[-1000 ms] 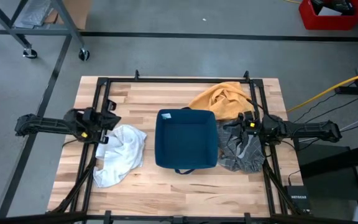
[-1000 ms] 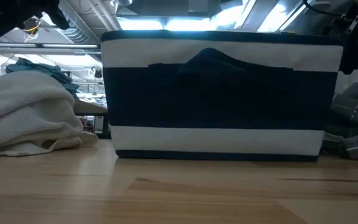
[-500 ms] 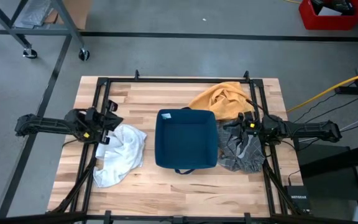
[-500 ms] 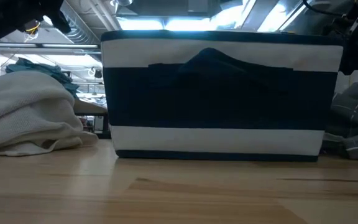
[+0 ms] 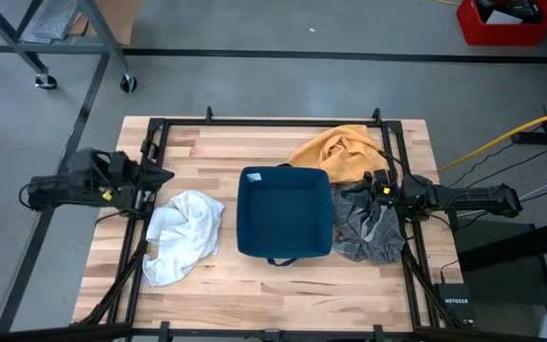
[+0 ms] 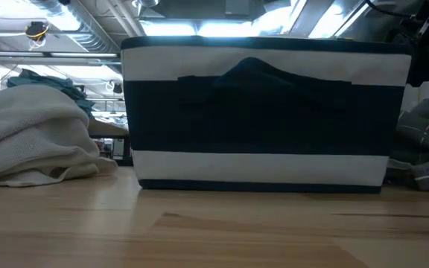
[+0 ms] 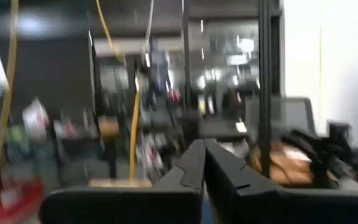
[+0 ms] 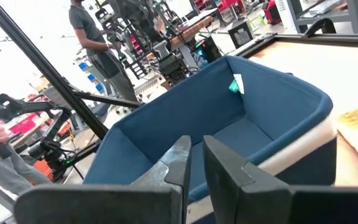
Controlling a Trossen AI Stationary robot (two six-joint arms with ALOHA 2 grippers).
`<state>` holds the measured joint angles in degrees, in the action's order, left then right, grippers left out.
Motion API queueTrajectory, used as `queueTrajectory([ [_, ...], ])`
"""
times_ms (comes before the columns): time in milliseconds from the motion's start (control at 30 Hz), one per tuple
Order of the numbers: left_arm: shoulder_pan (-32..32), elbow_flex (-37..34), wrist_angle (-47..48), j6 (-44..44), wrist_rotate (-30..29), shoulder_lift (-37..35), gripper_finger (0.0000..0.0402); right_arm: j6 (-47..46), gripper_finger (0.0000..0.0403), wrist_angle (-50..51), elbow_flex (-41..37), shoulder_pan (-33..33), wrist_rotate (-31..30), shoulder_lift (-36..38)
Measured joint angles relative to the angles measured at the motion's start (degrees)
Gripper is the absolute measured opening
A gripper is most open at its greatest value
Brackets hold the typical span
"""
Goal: Fold towel
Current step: Fold the white patterned towel
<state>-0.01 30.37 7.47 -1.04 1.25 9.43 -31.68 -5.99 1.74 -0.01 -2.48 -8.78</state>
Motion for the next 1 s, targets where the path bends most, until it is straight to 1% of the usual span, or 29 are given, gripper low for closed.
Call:
queueTrajectory([
  [67, 0.0, 3.68, 6.56, -3.4, -0.15, 0.14, 0.0, -0.02, 0.0049, -0.16, 0.0, 0.0, 0.0, 0.02],
  [133, 0.0, 6.41, 11.0, -6.28, -0.19, 0.16, 0.0, 0.0, 0.0049, -0.14, 0.0, 0.0, -0.04, 0.0],
  [267, 0.0, 9.41, 18.35, -10.54, -0.19, 0.18, 0.0, -0.01, 0.0049, -0.11, 0.0, 0.0, -0.04, 0.0],
  [400, 0.0, 9.92, 25.64, -13.73, -0.18, 0.18, 0.0, 0.0, 0.0049, -0.16, 0.0, 0.0, -0.05, 0.0],
  [600, 0.0, 9.86, 38.7, -24.28, -0.78, 0.44, 0.0, -0.02, 0.0049, -0.16, 0.0, 0.0, -0.07, 0.0],
  [733, 0.0, 9.86, 42.01, -30.38, -3.08, 0.55, 0.0001, 0.0, 0.0049, -0.16, 0.0, 0.0, -0.07, 0.0],
  [833, 0.0, 9.84, 43.47, -32.98, -3.16, 0.55, 0.0016, 0.0, 0.0049, -0.2, 0.0, 0.01, -0.07, 0.0],
  [1000, 0.0, 9.85, 46.25, -38.13, -3.19, 0.55, 0.0071, -0.05, 0.0049, -0.35, 0.0, 0.0, -0.09, 0.0],
])
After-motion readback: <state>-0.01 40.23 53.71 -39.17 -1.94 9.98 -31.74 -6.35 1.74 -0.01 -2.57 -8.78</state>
